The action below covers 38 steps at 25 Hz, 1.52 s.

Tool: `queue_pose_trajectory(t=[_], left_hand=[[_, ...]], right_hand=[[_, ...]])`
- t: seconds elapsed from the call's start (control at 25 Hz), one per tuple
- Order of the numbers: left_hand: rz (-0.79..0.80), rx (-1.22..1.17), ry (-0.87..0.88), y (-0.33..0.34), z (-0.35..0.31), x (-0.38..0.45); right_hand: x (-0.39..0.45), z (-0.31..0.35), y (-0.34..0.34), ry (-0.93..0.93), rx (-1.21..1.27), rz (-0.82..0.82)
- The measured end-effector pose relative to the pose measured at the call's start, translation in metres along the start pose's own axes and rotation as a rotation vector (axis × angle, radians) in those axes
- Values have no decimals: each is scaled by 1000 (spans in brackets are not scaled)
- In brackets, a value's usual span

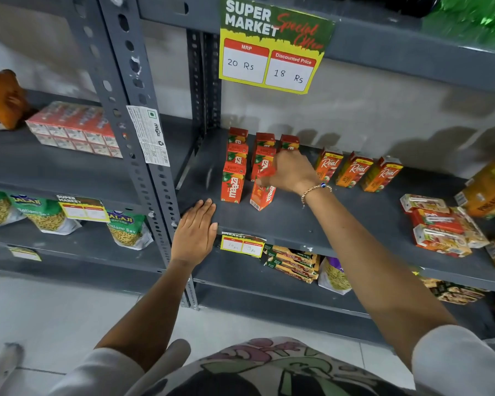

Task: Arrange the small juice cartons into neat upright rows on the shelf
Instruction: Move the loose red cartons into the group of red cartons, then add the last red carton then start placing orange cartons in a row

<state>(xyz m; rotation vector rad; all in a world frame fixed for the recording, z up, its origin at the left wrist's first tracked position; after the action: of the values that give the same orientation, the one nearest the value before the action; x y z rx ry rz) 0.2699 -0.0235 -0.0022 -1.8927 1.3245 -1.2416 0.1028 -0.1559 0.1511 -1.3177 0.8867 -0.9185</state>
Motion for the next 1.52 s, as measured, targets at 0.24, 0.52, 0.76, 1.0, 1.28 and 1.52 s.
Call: queue_pose_trajectory(t=[0.24,0.52,0.76,1.0,1.28,1.52], left_hand=[[3,6,1,0,0,0],[-6,-2,2,1,2,-1],[-23,1,-26,-2,-3,0],[17,-34,-13,20,-62,-11],[224,-52,207,75,-175,-3],[317,30,298,128,-261,9]], right_hand=[[-10,5,12,369,276,-154],[-12,6,17,439,336,-230],[-18,5,19,425,373,-221],[-42,-54,16,396,488,-206],[-107,-215,-4,438,329,-282],[-155,-363,-9,538,208,-262]])
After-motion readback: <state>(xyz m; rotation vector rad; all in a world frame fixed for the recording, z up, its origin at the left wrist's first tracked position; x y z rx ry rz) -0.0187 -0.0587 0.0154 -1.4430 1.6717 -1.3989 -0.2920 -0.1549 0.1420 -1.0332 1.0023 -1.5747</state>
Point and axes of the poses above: each hand's wrist, its own x-axis towards the middle knuckle, its own y-axis out of the palm, z = x × y, the point moved 6 cm from there along x, towards the middle knuckle, and after that the axes turned 11 degrees about -x, right-handed, at the moved point
